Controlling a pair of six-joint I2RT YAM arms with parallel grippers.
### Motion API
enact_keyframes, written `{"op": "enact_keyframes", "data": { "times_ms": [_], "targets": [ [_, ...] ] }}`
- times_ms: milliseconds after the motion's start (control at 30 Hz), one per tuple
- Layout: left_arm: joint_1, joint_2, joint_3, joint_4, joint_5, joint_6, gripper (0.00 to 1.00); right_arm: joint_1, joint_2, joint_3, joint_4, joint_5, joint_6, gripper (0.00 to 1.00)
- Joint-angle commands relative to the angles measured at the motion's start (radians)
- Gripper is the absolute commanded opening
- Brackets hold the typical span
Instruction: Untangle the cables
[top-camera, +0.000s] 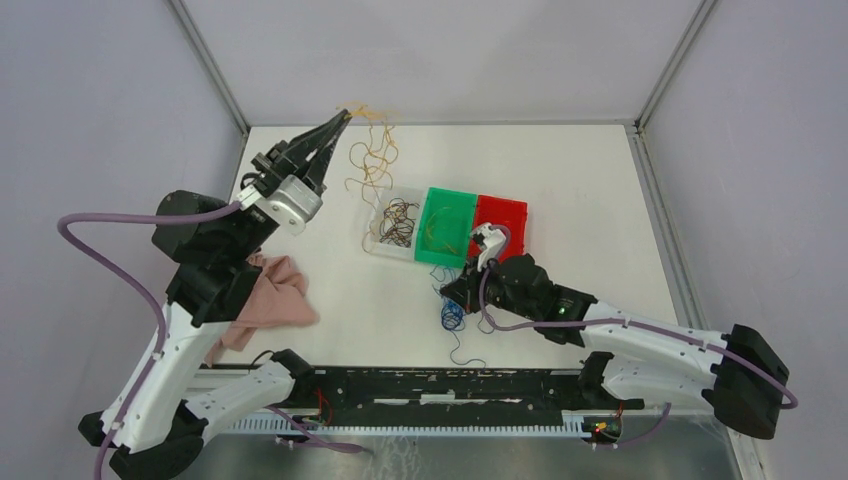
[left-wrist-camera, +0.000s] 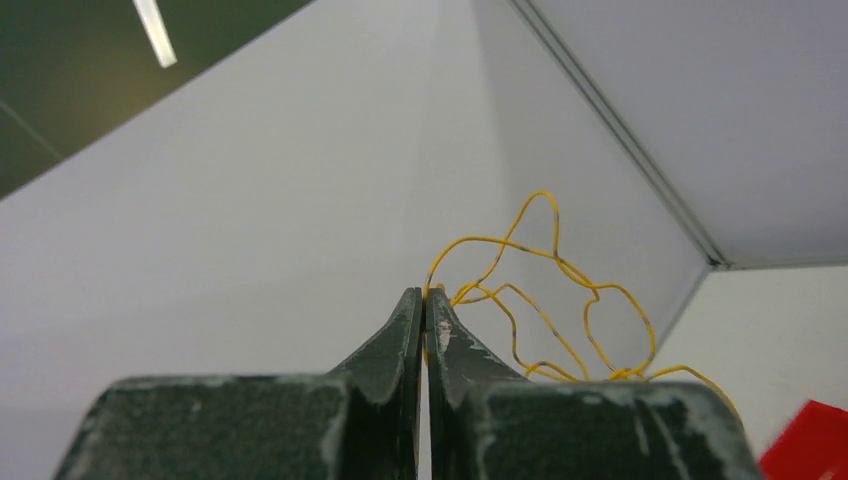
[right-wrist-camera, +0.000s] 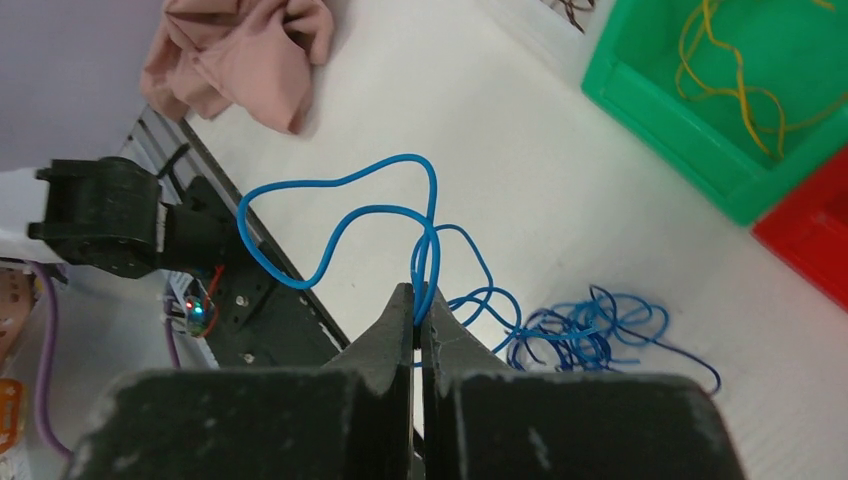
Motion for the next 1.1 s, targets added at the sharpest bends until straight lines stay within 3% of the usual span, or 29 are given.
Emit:
{"op": "enact_keyframes", "data": {
  "times_ms": [0, 133, 300, 500, 833, 933, 1067],
  "targets": [
    [0.004, 0.032, 0.093, 0.169, -0.133, 0.112, 0.07, 0.004, -0.095, -0.074, -0.016, 0.073, 0.034, 0.0],
    [0.004, 0.053, 0.147, 0.118, -0.129, 0.08, 0.07, 0.004, -0.181, -0.07, -0.086, 0.143, 0.035, 0.0],
    [0.004, 0.001, 0.072, 0.049, -0.027, 0.038, 0.07, -0.008, -0.184, 0.096, -0.282, 0.248, -0.011, 0.0],
    [0.005, -0.027, 0.031, 0.012, -0.013, 0.031, 0.08, -0.092, -0.064, 0.294, -0.514, 0.324, -0.039, 0.04],
    [0.004, -0.043, 0.007, -0.084, 0.064, 0.01, 0.09, -0.316, 0.206, 0.446, -0.576, 0.29, -0.092, 0.05],
    [0.004, -0.042, -0.002, -0.127, 0.089, 0.005, 0.1, -0.373, 0.296, 0.48, -0.59, 0.29, -0.092, 0.15],
    [0.004, -0.049, -0.036, -0.167, 0.115, -0.002, 0.1, -0.402, 0.375, 0.567, -0.624, 0.236, -0.111, 0.5]
  ]
}}
